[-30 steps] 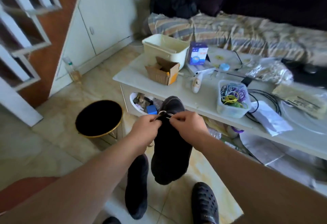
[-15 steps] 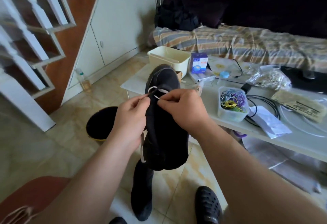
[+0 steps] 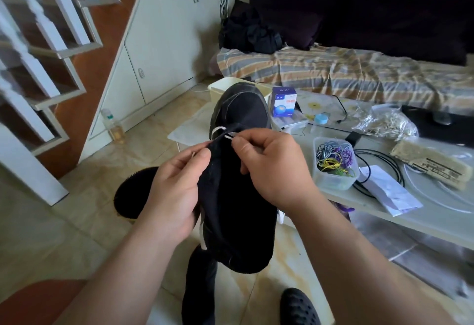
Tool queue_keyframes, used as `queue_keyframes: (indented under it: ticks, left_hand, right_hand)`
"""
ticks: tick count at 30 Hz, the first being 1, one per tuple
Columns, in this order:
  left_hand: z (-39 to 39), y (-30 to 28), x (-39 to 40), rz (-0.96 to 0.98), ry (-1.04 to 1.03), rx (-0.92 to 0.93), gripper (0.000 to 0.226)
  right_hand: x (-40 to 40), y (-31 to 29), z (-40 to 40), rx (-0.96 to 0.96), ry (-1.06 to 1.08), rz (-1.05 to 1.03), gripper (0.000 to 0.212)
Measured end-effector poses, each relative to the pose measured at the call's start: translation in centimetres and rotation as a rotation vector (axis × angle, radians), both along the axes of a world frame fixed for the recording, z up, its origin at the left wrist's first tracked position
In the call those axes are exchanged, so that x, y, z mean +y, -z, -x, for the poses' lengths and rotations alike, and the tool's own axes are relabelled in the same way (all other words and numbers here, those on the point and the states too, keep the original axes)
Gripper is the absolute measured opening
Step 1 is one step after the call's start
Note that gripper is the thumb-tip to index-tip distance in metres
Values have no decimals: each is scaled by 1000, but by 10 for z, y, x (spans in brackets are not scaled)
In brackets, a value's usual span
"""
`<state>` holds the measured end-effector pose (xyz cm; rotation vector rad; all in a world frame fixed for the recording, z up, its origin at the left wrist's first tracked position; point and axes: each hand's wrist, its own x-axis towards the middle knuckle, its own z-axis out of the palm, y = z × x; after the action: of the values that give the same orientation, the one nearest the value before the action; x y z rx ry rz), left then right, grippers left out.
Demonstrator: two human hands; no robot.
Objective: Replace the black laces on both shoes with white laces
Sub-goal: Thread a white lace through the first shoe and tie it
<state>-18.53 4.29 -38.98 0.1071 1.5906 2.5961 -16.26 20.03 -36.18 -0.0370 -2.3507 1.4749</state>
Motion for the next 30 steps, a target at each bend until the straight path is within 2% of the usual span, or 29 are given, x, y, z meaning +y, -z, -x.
queue_keyframes:
  ticks: [3,6,11,14,18,23,30]
  left_hand:
    - [-4,-4,2,51,-4,100,24]
    - [-9,-9,1,193,-87,258,18]
    - [-17,-17,-9,704,-266,499,14]
    - [-22,-18,-10,849,-410,681,16]
    - [-24,-19,-10,915,-553,888,16]
    - [-24,-22,-11,915,-652,954,14]
    - [-29,-21,-8,959,-683,1000,21]
  right_hand:
    - [0,2,3,62,14,4,16]
    - [-3,4,4,120,20,-13,15]
    - [-6,4,-1,349,71,-218,21]
    - [-4,6,-3,380,15,-91,14]
    - [-4,7,-4,294,-145,231,16]
    - [-9,4,-7,276,-206,403,19]
    - [-7,10,-4,253,-197,267,20]
